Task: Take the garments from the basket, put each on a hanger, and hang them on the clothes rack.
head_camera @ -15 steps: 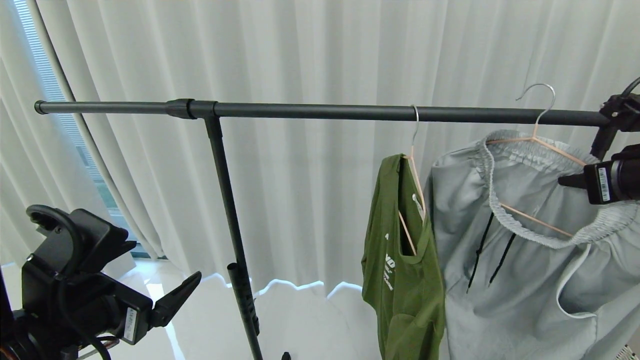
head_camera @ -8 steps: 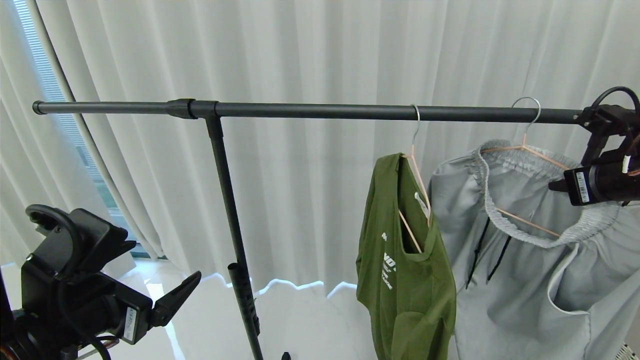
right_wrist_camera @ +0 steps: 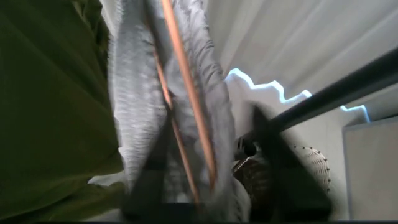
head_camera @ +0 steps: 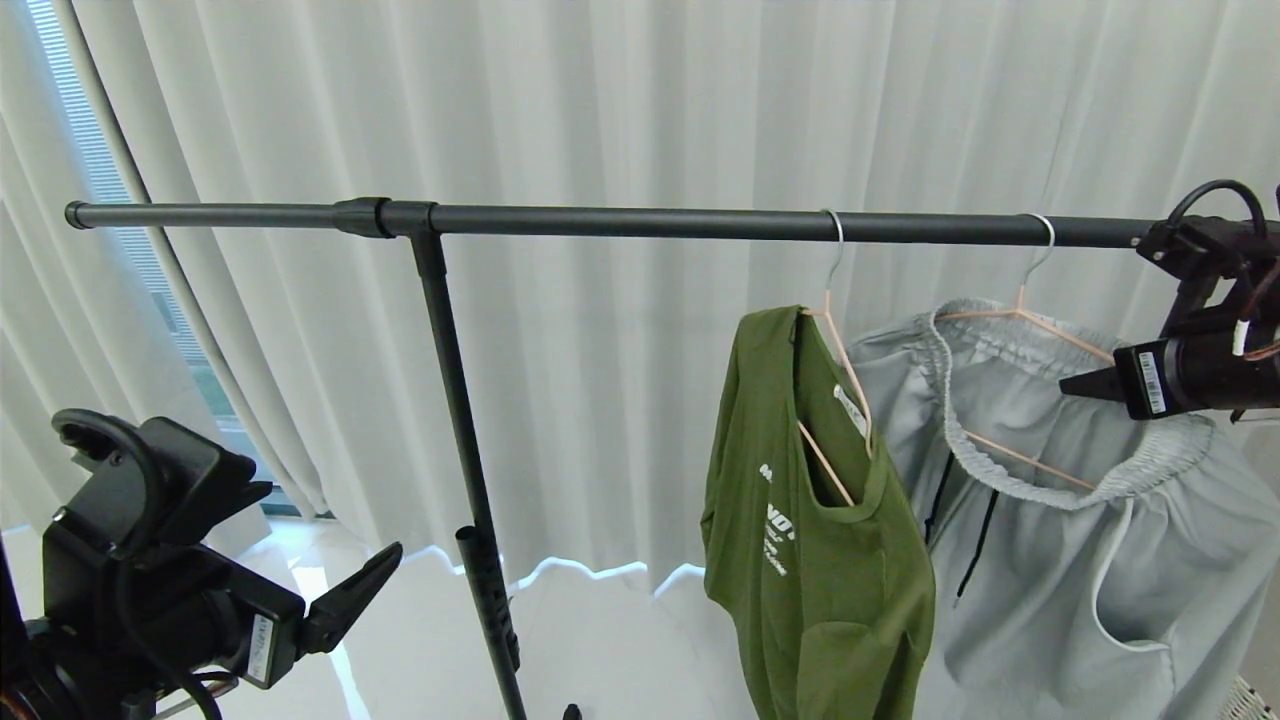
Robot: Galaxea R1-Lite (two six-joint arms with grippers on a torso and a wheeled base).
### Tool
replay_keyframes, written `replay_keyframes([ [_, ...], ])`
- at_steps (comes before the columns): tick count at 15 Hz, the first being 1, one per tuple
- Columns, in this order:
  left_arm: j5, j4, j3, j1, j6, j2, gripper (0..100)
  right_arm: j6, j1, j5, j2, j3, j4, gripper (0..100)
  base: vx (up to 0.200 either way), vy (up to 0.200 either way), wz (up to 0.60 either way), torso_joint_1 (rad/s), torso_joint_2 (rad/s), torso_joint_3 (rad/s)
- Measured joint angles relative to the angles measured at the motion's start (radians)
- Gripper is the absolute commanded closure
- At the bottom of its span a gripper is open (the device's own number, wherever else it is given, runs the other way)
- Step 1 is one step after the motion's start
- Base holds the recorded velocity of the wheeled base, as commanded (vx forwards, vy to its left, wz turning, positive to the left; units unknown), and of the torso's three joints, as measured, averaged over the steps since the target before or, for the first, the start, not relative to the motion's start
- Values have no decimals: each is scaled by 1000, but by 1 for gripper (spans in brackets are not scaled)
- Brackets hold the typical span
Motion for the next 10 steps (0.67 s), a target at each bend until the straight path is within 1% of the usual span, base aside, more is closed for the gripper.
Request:
replay_keyframes([
  [4, 0, -1, 1, 15, -1, 0, 0, 8, 2, 12, -78, 42, 0, 0, 0, 0, 0, 0, 0, 0],
  [6, 0, -2, 2, 33, -1, 0, 0, 42, 2, 49, -152, 72, -1, 0, 0, 0, 0, 0, 0, 0],
  [8, 0, -15, -4, 70, 0, 1, 0, 73, 2, 70, -232, 105, -8, 0, 0, 0, 0, 0, 0, 0],
  [10, 1, -26, -7, 130, 0, 1, 0, 83, -1, 76, -311, 154, -43, 0, 0, 0, 0, 0, 0, 0],
])
